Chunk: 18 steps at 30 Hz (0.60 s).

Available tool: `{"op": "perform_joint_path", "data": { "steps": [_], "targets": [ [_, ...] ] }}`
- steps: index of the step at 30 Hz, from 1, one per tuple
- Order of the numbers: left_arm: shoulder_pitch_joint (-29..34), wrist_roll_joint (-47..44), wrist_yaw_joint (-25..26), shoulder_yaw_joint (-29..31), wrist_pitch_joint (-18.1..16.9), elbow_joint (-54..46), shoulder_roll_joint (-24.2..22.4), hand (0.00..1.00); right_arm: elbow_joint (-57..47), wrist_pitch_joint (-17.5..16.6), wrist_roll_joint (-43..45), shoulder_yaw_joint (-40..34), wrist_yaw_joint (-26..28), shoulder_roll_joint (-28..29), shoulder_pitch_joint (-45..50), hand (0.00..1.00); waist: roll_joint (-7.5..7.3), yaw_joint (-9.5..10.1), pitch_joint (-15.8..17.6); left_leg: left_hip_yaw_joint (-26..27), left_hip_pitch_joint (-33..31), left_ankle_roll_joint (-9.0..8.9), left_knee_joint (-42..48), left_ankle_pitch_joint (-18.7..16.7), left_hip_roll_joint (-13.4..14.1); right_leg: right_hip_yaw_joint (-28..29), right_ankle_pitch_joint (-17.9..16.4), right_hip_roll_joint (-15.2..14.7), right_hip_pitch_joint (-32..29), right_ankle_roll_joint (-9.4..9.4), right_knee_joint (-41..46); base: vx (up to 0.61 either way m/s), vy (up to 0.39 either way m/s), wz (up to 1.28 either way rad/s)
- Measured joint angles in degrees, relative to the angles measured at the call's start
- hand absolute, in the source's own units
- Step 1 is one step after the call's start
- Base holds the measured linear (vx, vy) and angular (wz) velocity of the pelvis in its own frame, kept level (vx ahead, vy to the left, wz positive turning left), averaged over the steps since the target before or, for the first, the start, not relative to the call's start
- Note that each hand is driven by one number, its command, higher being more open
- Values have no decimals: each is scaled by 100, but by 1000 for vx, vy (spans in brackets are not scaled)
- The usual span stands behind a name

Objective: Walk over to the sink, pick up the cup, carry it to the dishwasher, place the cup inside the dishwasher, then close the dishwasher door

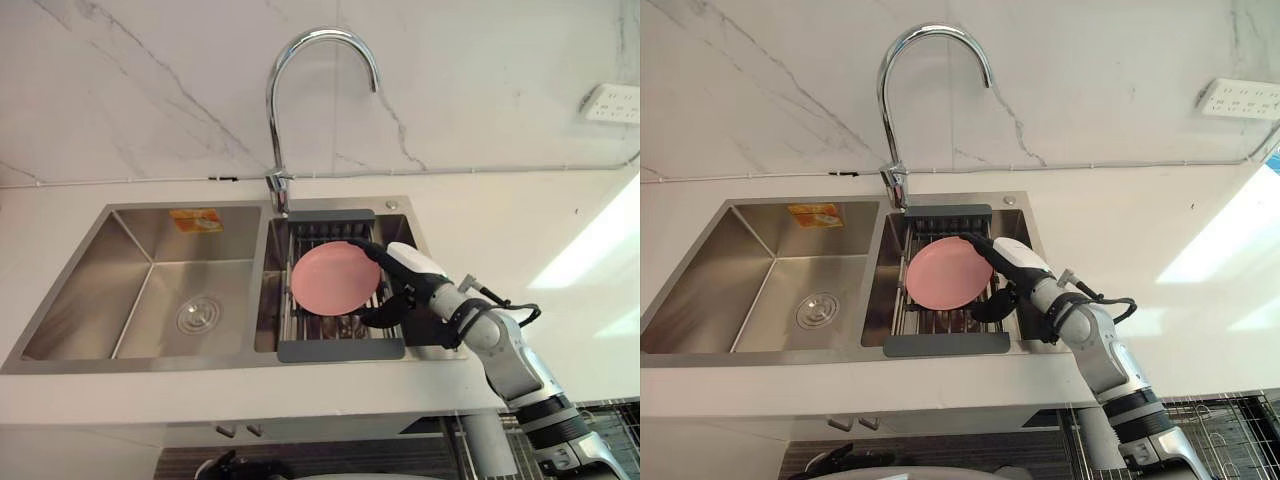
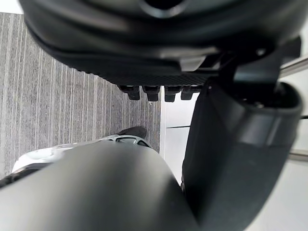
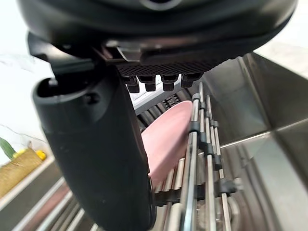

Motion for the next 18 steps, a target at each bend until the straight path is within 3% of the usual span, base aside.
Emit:
{"op": "perform_joint_path", "data": {
  "steps": [11, 18],
  "targets": [
    [81, -626, 0, -42, -9, 4, 25, 100, 255, -474, -868, 185, -562, 45, 0, 100, -3, 81, 2, -97, -5, 7, -2, 19, -17, -99, 0, -8, 58, 0, -21, 2, -3, 4],
    [132, -1077, -1, 35, 31, 3, 14, 100, 571, -511, -1103, 189, -1078, 70, -1, 100, -18, 194, 6, -153, -32, 18, -3, 27, -44, -165, 0, -30, 69, 0, -31, 6, 1, 6]
  ]
}}
